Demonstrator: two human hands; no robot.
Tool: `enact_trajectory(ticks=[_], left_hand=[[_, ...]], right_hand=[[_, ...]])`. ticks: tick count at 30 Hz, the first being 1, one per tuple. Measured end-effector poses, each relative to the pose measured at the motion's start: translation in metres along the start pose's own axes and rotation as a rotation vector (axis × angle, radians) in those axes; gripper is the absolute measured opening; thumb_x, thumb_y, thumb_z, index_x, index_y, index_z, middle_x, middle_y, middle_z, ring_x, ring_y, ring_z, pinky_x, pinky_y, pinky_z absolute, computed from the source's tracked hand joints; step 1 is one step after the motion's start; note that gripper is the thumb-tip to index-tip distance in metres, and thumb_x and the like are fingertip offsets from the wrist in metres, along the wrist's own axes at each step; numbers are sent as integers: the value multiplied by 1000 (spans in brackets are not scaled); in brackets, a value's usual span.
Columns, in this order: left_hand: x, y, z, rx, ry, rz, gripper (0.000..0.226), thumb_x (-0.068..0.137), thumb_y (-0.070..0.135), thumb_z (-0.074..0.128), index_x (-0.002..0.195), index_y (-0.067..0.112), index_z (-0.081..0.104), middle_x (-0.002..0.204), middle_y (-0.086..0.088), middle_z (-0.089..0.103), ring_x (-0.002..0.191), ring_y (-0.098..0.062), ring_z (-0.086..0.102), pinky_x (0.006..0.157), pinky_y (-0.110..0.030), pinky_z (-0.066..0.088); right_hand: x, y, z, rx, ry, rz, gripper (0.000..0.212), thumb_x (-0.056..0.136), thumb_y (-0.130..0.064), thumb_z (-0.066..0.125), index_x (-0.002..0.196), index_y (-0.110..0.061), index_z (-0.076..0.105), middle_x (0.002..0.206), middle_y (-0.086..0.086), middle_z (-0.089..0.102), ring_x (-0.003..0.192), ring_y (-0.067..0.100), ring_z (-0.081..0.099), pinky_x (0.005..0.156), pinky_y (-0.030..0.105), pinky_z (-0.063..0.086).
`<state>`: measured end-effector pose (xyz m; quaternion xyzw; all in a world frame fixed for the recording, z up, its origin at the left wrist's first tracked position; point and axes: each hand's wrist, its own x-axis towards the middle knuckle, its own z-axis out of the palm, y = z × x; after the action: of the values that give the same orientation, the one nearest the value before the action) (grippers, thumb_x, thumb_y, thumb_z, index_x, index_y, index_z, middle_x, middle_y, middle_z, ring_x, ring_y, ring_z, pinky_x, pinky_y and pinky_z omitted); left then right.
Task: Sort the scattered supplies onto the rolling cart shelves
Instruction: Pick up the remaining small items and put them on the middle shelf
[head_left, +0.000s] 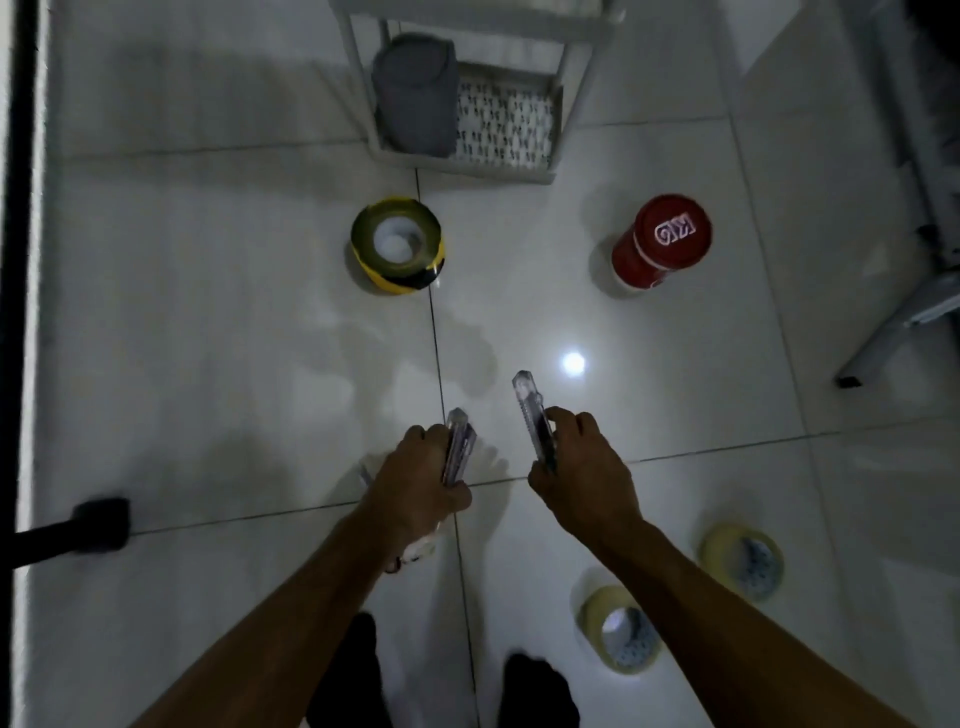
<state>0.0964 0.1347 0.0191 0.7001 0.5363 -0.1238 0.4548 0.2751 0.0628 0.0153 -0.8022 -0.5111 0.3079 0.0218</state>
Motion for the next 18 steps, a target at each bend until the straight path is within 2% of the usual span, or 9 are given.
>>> enact_trajectory(ticks=[3,8,11,13,16,18], left_hand=[[-30,28,-58,-42,48,83,29,72,20,72,92,16,51,89,-6,50,79,-21,53,59,-26,34],[-77,74,-169,-94,212,159,27,73,19,73,94,12,58,85,-6,56,74,-19,57,58,-25,43],[-105,97,-235,-124,303,221,29,73,18,75,99,14,63,79,7,57,59,-2,56,51,-12,44],[-125,116,-283,-147,357,250,29,72,20,76,98,20,64,77,10,56,56,4,55,50,-8,43],[-146,147,-346,-125,420,295,25,69,25,76,90,20,64,79,3,61,57,0,55,50,-13,43],[-150,171,-383,-148,449,326,21,68,20,76,86,19,67,74,5,64,56,1,56,51,-19,46]], right_hand=[[-11,-38,-48,8,30,-64,53,85,-25,67,133,-16,44,114,6,53,91,19,54,70,28,48],[-15,-113,-141,6,186,-180,53,83,-24,69,131,-15,47,109,6,56,86,18,55,67,24,48],[-12,-161,-202,24,274,-232,51,83,-23,68,129,-16,48,108,6,56,84,19,56,66,26,50],[-12,-193,-249,55,324,-261,53,84,-24,68,132,-19,45,112,6,56,88,18,56,69,28,53],[-12,-233,-311,115,386,-321,61,85,-26,68,138,-24,37,120,3,53,95,16,56,75,26,53],[-4,-253,-350,172,417,-327,67,83,-27,69,139,-29,33,123,-1,53,101,14,56,78,25,52]])
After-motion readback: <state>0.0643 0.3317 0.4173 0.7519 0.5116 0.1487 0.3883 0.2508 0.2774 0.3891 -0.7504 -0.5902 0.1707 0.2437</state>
